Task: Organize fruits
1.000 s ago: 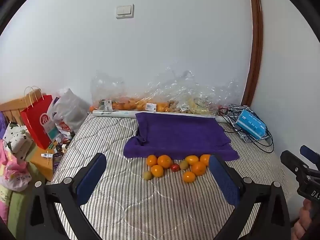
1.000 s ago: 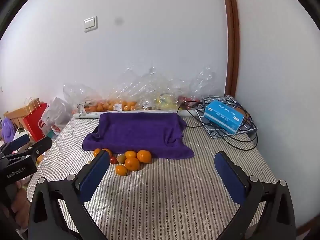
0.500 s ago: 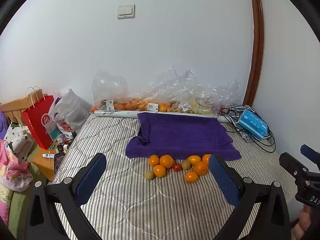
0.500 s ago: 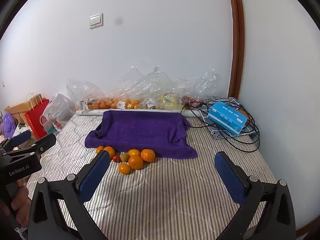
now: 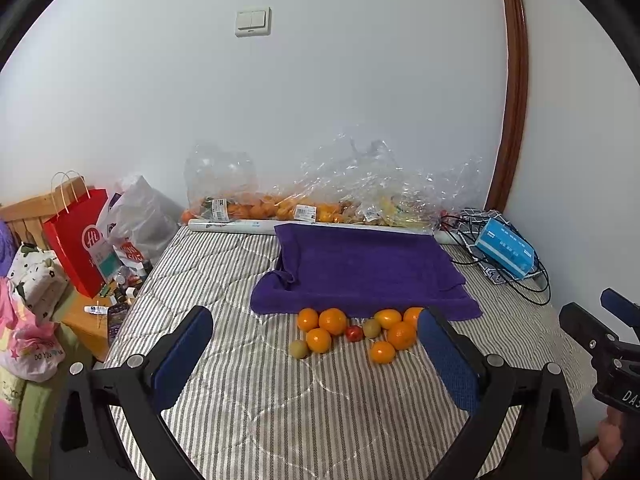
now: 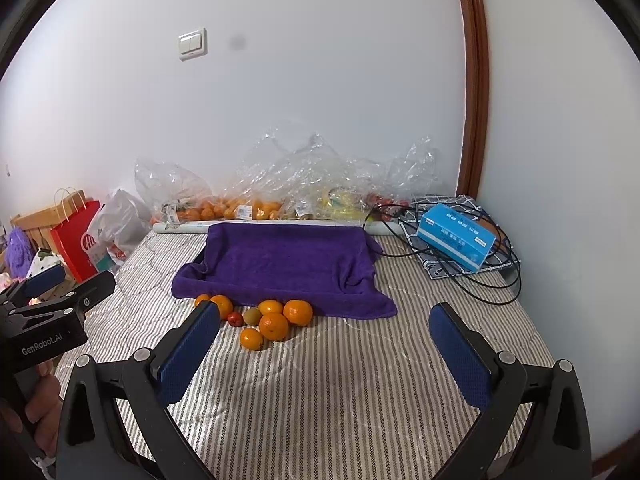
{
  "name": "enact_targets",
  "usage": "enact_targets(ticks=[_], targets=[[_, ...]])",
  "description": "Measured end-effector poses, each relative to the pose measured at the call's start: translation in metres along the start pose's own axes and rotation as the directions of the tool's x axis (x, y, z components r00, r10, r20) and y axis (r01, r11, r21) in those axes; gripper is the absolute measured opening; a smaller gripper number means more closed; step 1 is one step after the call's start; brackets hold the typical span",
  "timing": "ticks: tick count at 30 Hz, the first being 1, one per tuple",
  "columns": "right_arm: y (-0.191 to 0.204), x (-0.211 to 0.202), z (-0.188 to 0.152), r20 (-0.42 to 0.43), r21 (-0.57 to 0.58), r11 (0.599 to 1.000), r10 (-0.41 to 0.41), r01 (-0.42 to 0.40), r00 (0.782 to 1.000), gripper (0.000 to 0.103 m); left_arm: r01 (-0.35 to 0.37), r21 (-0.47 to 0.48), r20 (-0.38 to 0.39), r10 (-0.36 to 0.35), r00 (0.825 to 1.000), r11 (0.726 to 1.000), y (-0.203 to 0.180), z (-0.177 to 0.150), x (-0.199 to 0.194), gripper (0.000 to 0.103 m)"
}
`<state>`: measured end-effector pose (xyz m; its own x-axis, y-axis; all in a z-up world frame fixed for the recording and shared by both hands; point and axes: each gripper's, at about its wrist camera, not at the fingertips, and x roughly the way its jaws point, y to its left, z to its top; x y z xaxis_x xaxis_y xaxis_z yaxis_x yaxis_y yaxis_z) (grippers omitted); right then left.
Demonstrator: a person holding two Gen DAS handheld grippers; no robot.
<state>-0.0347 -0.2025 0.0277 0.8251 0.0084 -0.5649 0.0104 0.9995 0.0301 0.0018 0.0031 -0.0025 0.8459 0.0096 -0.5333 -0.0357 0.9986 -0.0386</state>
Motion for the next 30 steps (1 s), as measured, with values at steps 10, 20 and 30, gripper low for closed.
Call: enact_targets(ticks=[10,20,30], targets=[[0.0022,-0.0003,0.0004,0.003,-0.009,1.0,0.0,0.0,1.0,0.103,0.0,0.004,0.001,0.0,1.0,1.0,-0.0016,-0.0004,0.0003,0.103],[0.0032,-0.0003,-0.0005,0.002,-0.009,1.0,0.002,-0.002,1.0,0.103,0.005,-0.003,0.002,-0.005,1.0,1.0,-0.0009,-0.0013,-0.0003,0.103],[0.0012,-0.003,0.0002,0.009,-0.007,1.0,0.007,-0.007,1.0,0.103,0.008,-0.002,0.002,-0.008,1.0,1.0,-0.0012,-0.002,-0.001,0.103]])
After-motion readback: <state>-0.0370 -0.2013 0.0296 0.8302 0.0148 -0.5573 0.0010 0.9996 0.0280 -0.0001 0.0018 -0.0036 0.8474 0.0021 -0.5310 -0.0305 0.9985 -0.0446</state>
